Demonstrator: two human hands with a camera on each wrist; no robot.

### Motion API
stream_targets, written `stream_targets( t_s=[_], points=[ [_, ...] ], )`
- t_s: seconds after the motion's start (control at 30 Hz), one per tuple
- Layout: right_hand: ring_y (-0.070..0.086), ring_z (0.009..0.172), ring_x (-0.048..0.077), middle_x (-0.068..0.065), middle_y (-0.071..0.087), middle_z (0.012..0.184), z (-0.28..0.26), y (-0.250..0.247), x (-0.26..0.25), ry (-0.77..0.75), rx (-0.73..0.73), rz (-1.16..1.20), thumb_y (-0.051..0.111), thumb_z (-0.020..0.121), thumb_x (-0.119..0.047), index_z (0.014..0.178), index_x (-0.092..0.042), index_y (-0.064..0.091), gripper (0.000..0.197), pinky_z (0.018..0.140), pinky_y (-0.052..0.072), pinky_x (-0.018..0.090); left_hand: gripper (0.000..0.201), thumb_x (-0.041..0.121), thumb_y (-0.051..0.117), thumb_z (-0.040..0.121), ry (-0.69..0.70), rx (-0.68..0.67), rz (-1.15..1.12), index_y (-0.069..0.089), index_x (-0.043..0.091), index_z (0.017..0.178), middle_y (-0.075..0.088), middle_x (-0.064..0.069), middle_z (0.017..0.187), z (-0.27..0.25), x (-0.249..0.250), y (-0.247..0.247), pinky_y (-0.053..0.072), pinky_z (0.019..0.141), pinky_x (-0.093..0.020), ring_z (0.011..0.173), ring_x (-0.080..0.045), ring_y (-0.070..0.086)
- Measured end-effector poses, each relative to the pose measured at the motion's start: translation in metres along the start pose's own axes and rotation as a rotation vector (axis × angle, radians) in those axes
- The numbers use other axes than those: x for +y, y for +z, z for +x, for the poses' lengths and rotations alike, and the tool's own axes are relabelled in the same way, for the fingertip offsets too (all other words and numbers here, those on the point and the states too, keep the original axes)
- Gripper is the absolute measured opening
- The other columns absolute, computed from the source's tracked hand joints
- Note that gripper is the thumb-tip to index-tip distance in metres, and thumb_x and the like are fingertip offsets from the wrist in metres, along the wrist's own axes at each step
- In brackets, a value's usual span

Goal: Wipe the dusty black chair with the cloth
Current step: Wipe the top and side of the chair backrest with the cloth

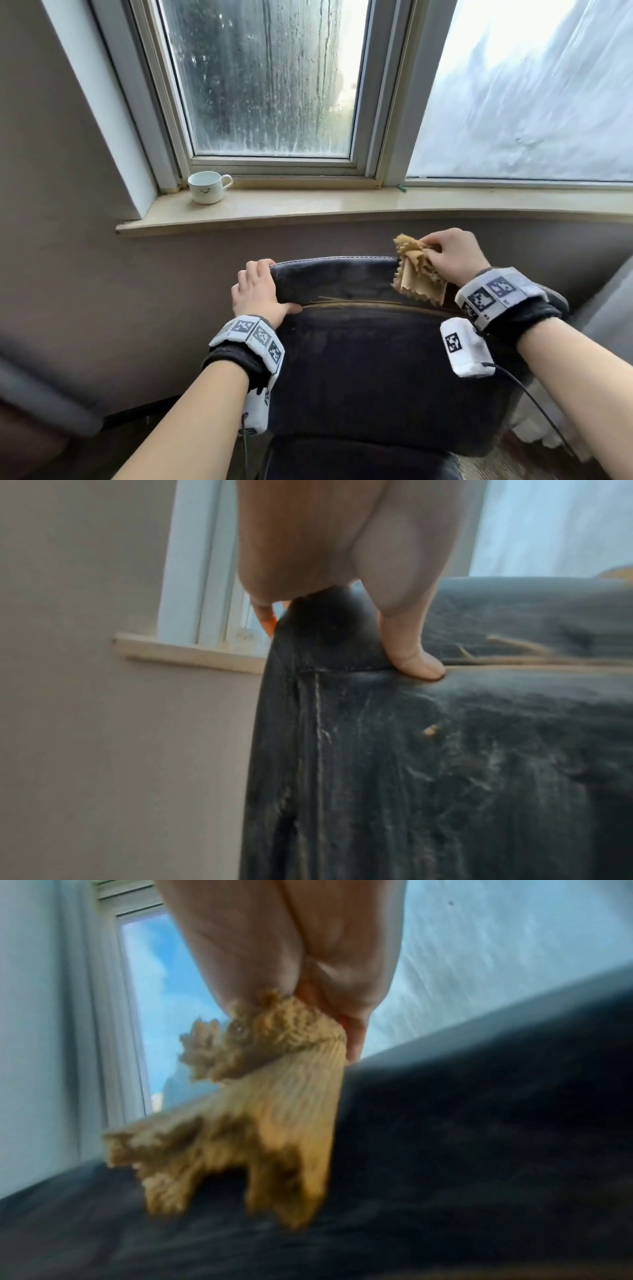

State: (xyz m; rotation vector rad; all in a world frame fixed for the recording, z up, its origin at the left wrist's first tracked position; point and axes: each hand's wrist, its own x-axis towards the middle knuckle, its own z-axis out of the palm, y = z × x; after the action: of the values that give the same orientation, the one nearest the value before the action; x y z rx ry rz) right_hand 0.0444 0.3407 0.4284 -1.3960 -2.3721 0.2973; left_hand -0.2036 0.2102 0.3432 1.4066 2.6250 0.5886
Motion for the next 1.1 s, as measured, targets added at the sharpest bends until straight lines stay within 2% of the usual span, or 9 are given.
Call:
stream_targets(
  t_s=[0.23,0.4,0.53,0.6,0.7,0.8,0.87,0.97,1.1],
  points=[
    [0.046,0.129,0.021,0.007,0.060,0.128,-0.011,0.044,-0.035,-0.266,-0.017,0.030,0.058,0.086,0.000,0.113,-0.004,0.067,0.029,0.112,0.030,0.028,0.083,0.020,0.065,0.074,0.421,-0.026,0.245,0.019,0.027,0.143,0.031,0.000,0.140,0.003,0.058,0.004,0.008,0.116,-0.038,0.132,-0.021,0.028],
    [0.065,0.103,0.035,0.019,0.071,0.105,-0.039,0.030,0.041,-0.229,0.224,0.007,0.069,0.068,0.015,0.097,0.003,0.072,0.031,0.095,0.047,0.032,0.074,0.025,0.064,0.077,0.417,-0.048,0.215,0.025,0.028,0.140,0.037,0.002,0.136,0.004,0.054,0.004,0.016,0.110,-0.032,0.128,-0.021,0.032],
    [0.067,0.098,0.036,0.020,0.072,0.100,-0.067,-0.009,0.095,-0.016,0.262,-0.081,0.069,0.072,0.012,0.092,0.001,0.074,0.023,0.090,0.037,0.029,0.073,0.023,0.064,0.078,0.401,-0.007,0.259,0.025,0.027,0.139,0.038,0.002,0.135,0.002,0.060,0.008,0.018,0.109,-0.032,0.127,-0.021,0.033],
    [0.067,0.094,0.035,0.019,0.072,0.097,-0.069,-0.021,0.089,0.069,0.273,-0.124,0.065,0.079,0.004,0.089,-0.002,0.074,0.015,0.081,0.045,0.035,0.072,0.018,0.063,0.078,0.383,0.019,0.283,0.025,0.027,0.139,0.038,0.002,0.135,0.003,0.061,0.011,0.018,0.109,-0.031,0.126,-0.020,0.034],
    [0.068,0.078,0.028,0.012,0.072,0.079,-0.054,0.001,0.047,-0.104,0.383,-0.057,0.053,0.077,-0.008,0.074,-0.007,0.072,0.019,0.069,0.047,0.028,0.072,0.019,0.065,0.078,0.369,0.013,0.279,0.026,0.026,0.139,0.038,0.001,0.134,0.007,0.060,0.010,0.018,0.109,-0.032,0.127,-0.021,0.033],
    [0.071,0.085,0.030,0.014,0.075,0.088,-0.045,0.036,0.033,-0.249,0.393,-0.031,0.054,0.064,0.004,0.081,-0.002,0.074,0.027,0.079,0.054,0.031,0.074,0.027,0.068,0.079,0.361,-0.019,0.261,0.027,0.024,0.139,0.037,0.001,0.136,0.008,0.053,0.007,0.016,0.110,-0.032,0.129,-0.020,0.032],
    [0.070,0.092,0.033,0.017,0.073,0.096,-0.049,0.033,0.059,-0.238,0.397,-0.049,0.056,0.064,0.007,0.089,0.002,0.073,0.030,0.093,0.045,0.031,0.074,0.029,0.069,0.078,0.354,-0.020,0.247,0.028,0.023,0.139,0.037,0.000,0.136,0.007,0.048,0.005,0.015,0.109,-0.033,0.129,-0.021,0.032],
    [0.069,0.092,0.037,0.021,0.072,0.098,-0.071,0.012,0.109,-0.141,0.427,-0.124,0.057,0.066,0.007,0.090,0.005,0.073,0.029,0.092,0.038,0.029,0.073,0.029,0.069,0.078,0.348,-0.017,0.232,0.029,0.022,0.139,0.038,0.000,0.136,0.005,0.048,0.006,0.015,0.108,-0.032,0.128,-0.021,0.031],
    [0.068,0.090,0.039,0.020,0.072,0.099,-0.092,-0.021,0.150,0.174,0.357,-0.194,0.056,0.081,-0.006,0.098,-0.007,0.073,0.024,0.081,0.047,0.037,0.074,0.029,0.070,0.077,0.341,-0.009,0.220,0.029,0.022,0.139,0.038,-0.001,0.136,0.003,0.051,0.005,0.015,0.109,-0.033,0.128,-0.022,0.032]
  ],
)
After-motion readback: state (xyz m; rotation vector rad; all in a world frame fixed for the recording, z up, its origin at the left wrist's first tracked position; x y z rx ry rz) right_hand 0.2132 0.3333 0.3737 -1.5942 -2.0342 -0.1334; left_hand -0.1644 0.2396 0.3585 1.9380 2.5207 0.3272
